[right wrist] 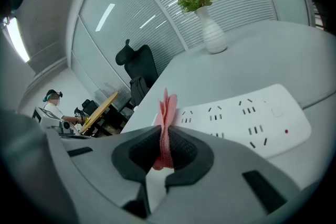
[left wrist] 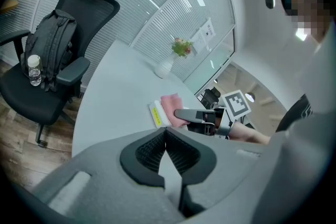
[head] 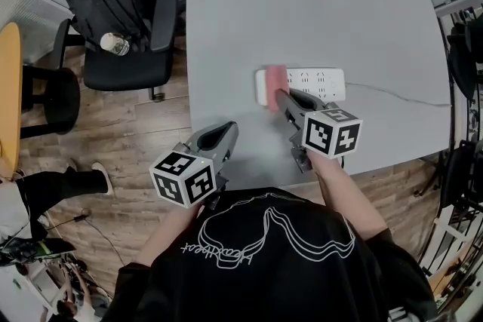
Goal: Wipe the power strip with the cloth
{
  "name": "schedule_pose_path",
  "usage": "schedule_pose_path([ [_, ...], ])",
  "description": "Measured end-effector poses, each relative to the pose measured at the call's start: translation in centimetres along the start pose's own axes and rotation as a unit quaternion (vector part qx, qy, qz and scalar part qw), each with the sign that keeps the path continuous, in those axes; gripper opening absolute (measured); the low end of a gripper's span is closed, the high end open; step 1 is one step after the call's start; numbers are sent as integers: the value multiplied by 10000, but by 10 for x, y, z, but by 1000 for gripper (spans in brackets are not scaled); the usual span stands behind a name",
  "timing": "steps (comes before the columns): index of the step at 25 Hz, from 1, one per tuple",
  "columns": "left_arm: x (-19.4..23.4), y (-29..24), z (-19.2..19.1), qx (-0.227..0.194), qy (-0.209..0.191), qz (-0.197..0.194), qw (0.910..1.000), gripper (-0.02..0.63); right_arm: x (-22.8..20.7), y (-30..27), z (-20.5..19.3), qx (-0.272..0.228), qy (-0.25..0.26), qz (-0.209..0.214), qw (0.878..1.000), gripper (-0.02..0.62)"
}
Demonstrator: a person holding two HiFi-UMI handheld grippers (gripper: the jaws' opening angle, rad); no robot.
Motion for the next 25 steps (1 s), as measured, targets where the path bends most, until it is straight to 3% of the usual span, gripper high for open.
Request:
schedule_pose_path([
  [25,-37,-41,-9,438,-306,-310,9981,12,-67,52,-10,-156,-311,-734,9967,40],
])
Point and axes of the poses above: the fingertips, and each gripper's own axes: y backward along the fingers, x to its left, z out of its top, the point moved 1 cm from there along y, backward along the fingers, and after that the axes turned 15 degrees about y, right-handed, at the moved point
